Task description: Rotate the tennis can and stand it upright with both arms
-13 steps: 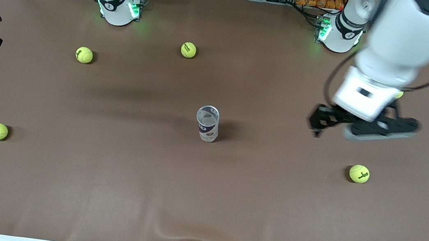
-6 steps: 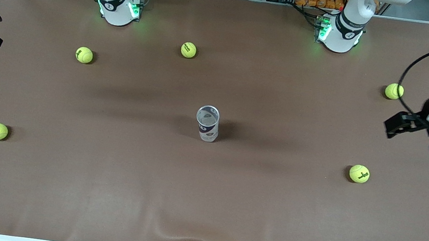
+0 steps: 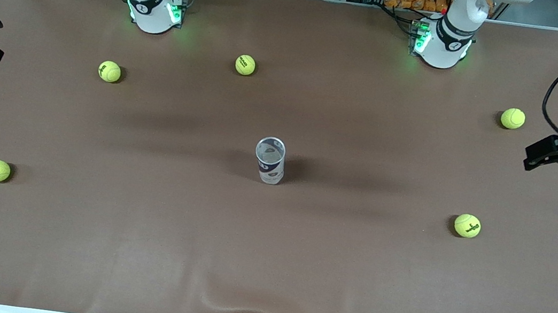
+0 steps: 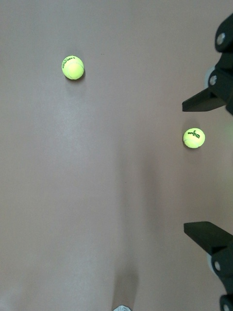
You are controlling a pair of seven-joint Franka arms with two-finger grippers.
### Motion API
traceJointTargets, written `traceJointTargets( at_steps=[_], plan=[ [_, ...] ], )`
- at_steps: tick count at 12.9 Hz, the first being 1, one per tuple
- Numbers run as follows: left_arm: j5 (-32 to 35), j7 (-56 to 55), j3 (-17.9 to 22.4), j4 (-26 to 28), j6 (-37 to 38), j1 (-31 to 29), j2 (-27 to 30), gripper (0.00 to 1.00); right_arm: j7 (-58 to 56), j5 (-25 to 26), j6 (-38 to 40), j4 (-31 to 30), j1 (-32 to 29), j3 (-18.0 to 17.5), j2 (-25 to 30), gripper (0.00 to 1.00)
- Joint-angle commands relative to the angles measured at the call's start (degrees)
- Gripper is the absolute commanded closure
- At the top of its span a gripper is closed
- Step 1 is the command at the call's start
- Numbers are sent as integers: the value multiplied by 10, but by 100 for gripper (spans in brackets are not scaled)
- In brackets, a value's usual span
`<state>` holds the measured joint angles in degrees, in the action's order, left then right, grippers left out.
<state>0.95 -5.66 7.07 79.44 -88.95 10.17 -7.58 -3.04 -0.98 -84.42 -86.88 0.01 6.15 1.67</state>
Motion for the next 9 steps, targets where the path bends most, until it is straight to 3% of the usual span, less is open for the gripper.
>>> traceJointTargets(
  at_steps=[1,9],
  plan=[
    [-10,21,-50,54,-3,-50,52,0,-6,7,3,2,0,-2,2,0],
    [-7,21,-79,128,4,-67,112,0,-6,7,2,2,0,-2,2,0]
  ],
)
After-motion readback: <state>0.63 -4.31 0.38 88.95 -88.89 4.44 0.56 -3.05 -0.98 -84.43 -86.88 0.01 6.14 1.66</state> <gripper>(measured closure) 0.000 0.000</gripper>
